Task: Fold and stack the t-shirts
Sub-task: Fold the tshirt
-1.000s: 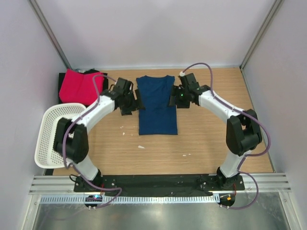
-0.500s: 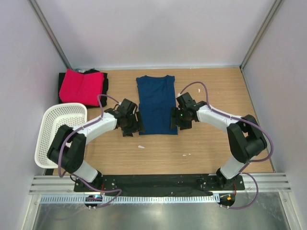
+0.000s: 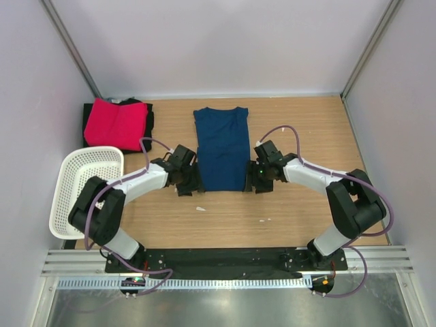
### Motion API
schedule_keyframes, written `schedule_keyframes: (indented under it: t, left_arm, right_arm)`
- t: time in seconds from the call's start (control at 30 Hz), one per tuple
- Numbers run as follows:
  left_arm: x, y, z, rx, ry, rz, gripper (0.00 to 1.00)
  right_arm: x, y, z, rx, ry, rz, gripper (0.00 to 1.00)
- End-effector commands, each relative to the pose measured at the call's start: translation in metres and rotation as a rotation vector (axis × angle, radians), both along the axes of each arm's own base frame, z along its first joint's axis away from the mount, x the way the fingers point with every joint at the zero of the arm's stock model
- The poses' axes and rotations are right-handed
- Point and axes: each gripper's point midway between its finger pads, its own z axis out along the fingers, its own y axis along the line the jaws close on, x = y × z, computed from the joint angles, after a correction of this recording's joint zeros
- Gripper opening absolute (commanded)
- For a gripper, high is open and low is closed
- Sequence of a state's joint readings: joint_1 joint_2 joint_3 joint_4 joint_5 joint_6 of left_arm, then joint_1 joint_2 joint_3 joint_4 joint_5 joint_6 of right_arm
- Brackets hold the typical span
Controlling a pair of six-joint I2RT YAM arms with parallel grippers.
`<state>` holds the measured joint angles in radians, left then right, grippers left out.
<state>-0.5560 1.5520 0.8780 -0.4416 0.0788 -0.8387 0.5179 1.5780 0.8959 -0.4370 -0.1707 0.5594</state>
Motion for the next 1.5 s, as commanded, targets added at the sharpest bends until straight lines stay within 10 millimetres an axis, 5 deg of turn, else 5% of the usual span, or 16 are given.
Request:
schedule_keyframes:
  t: [0.0, 0.43, 0.53, 0.7, 0.9, 1.07, 1.3, 1.47]
  left_arm:
    - [0.018, -0.005, 0.0, 0.009, -0.058, 0.002, 0.54]
    - [0.033, -0.007, -0.017, 0.057, -0.059, -0.02, 0.38]
    - [0.031, -0.005, -0.022, 0.069, -0.05, -0.025, 0.28]
    - [0.021, -0.001, -0.027, 0.077, -0.021, -0.035, 0.0]
    - [-0.023, -0.006, -0.019, 0.092, 0.024, -0.09, 0.0]
    - [-0.057, -0.002, -0.004, 0.102, 0.046, -0.095, 0.0]
    - [-0.107, -0.007, 0.038, 0.064, 0.066, -0.122, 0.0]
    - [-0.083, -0.002, 0.087, 0.097, -0.064, -0.073, 0.0]
  right_arm:
    - [0.013, 0.011, 0.004, 0.034, -0.045, 0.008, 0.58]
    - [0.017, 0.001, -0.013, -0.034, -0.052, 0.02, 0.47]
    - [0.018, 0.001, -0.017, -0.044, -0.055, 0.026, 0.39]
    - [0.014, -0.004, -0.023, -0.067, -0.043, 0.042, 0.05]
    - [-0.023, -0.017, -0.02, -0.054, 0.007, 0.058, 0.01]
    - [-0.075, -0.024, -0.015, -0.039, 0.069, 0.086, 0.01]
    - [-0.107, -0.022, 0.035, 0.048, 0.019, 0.06, 0.01]
    - [-0.075, -0.02, 0.094, 0.055, -0.144, 0.009, 0.01]
